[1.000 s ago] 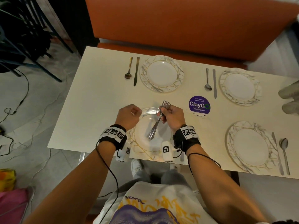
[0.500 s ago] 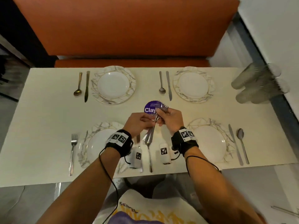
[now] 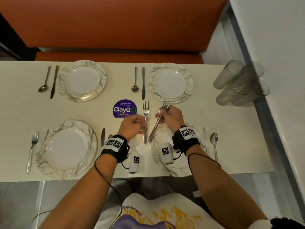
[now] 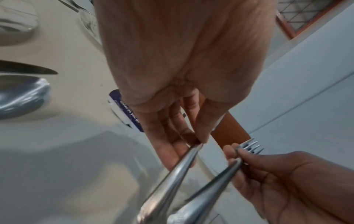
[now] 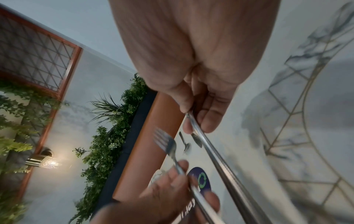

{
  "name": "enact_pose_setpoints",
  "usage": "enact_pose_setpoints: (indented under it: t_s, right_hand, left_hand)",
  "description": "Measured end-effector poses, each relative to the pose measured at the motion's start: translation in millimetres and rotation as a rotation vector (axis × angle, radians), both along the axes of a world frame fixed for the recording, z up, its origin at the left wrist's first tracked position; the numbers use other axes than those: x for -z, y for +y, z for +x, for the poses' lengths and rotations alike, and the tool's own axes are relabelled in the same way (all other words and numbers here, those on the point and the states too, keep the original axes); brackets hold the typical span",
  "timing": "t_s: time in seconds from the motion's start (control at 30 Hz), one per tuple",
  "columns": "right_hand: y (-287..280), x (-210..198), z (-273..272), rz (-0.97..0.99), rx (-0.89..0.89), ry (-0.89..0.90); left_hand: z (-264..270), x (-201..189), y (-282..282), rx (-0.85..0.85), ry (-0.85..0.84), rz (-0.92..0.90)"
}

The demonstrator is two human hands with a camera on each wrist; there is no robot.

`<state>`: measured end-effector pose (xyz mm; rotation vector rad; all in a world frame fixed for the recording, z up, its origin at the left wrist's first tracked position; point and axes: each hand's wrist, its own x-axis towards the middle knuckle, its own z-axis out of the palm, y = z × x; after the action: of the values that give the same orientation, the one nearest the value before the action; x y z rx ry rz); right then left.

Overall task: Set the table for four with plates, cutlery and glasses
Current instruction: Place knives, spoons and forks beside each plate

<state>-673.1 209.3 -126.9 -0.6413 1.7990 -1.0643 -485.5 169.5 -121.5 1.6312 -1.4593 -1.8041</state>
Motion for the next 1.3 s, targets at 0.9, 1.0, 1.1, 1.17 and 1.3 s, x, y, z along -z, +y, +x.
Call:
enact_pose_setpoints:
  t_s: [0.9, 1.0, 1.1, 1.17, 1.3]
  right_hand:
    - [45, 11, -16, 0.046, -0.014, 0.022]
    - [49, 10, -17, 0.049, -0.022, 0.028]
    - [52, 10, -17, 0.058, -0.021, 0.037]
    - [54, 11, -16, 0.066, -0.019, 0.034]
    - [56, 12, -15, 0.066, -0.019, 0.029]
  left_hand:
    - [3, 52, 39, 0.102, -0.472, -0.232]
    - [3, 56, 41, 0.125, -0.459, -0.191]
    - [4, 57, 48, 0.137, -0.446, -0.163]
    - [5, 57, 54, 0.138, -0.446, -0.157]
    - [6, 59, 57, 0.137, -0.445, -0.126]
